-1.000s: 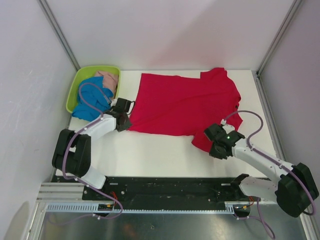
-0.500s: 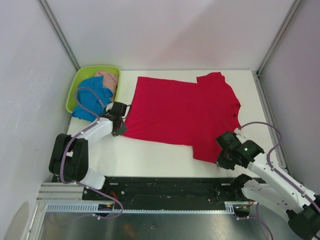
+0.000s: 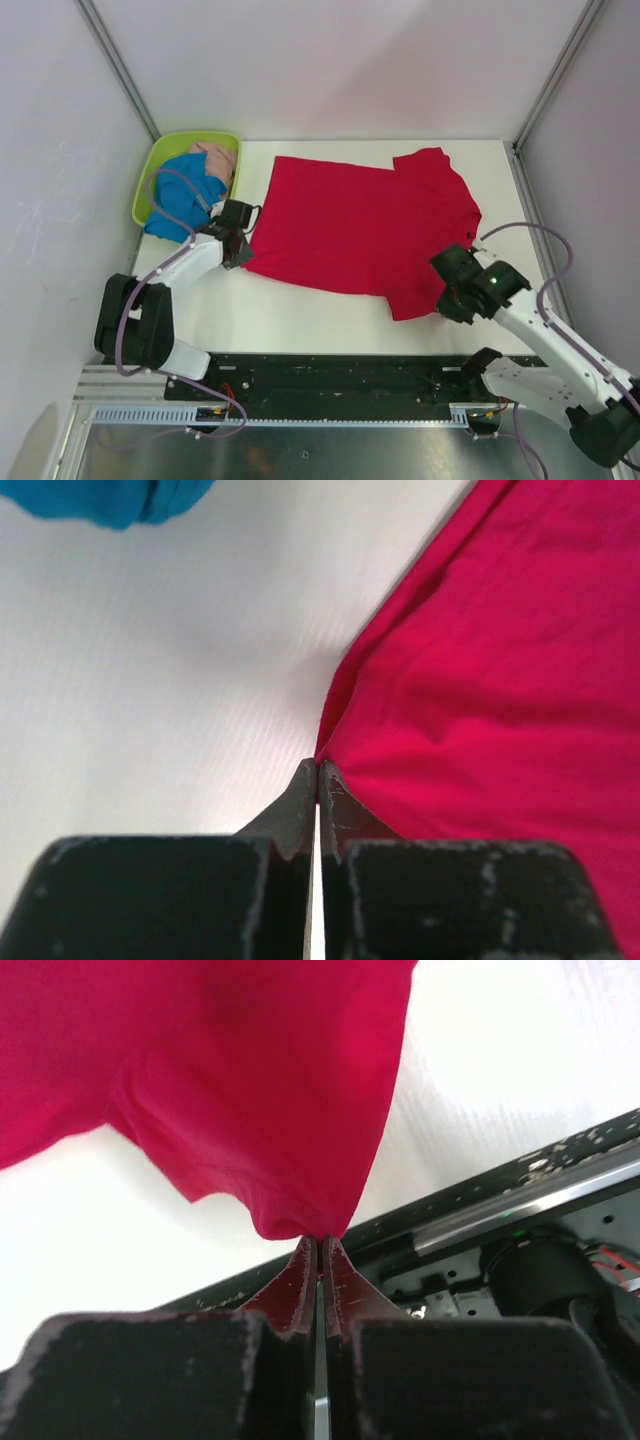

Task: Fold and stack the t-shirts
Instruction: Fold the flattened tshirt in 1/3 of the way

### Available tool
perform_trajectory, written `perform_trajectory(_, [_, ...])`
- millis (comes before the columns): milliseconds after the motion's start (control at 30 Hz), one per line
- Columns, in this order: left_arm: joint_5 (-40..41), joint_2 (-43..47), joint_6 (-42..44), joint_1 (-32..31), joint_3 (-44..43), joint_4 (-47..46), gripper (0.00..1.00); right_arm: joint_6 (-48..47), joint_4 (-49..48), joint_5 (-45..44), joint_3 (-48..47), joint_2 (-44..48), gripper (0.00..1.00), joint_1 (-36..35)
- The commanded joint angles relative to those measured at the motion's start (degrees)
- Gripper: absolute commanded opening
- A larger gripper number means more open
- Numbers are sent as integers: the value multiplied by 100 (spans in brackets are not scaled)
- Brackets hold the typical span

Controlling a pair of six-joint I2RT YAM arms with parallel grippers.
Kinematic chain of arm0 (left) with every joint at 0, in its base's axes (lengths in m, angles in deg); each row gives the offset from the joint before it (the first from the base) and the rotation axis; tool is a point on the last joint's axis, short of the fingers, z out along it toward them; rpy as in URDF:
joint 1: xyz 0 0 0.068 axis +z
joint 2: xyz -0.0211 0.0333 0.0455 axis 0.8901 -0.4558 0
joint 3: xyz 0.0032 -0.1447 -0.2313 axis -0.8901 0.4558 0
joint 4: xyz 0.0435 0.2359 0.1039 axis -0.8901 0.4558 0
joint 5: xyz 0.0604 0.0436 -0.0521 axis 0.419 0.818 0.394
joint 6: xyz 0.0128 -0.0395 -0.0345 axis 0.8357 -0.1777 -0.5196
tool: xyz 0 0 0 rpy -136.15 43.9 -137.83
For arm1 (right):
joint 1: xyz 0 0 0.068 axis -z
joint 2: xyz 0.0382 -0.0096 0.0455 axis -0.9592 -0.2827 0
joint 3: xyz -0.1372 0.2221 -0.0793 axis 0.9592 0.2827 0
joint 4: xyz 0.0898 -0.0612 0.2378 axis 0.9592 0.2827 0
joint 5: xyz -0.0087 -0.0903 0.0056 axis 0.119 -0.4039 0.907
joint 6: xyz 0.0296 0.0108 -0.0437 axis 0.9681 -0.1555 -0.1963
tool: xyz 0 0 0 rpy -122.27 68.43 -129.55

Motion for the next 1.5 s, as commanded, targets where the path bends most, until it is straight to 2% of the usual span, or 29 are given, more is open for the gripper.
perform_trajectory(0, [44,-291,155,-72,-597,-52,0,-513,-343,-854,-345,-553,0,210])
perform_trajectory(300, [-40,-924,184,-90,-1422,-51,0,-1667,-1512,-1035,-804,-1609,0,1242])
perform_trajectory(600, [-29,-1249,172,-88,-1823,-53,0,-2099,-1807,-1066,-1135,-1732,0,1587])
perform_trajectory(900, [62,-1941,126,-82,-2544,-49,0,-2502,-2901,-1247,-1314,-2309,0,1919])
perform_trajectory(1100, [70,-2296,66,-72,-2926,-58,0,-2543,-3295,-1372,-1330,-2738,0,1986])
perform_trajectory(1467, [217,-2406,-49,-65,-3019,-64,0,-2624,-3650,-1427,-1343,-3024,0,2128])
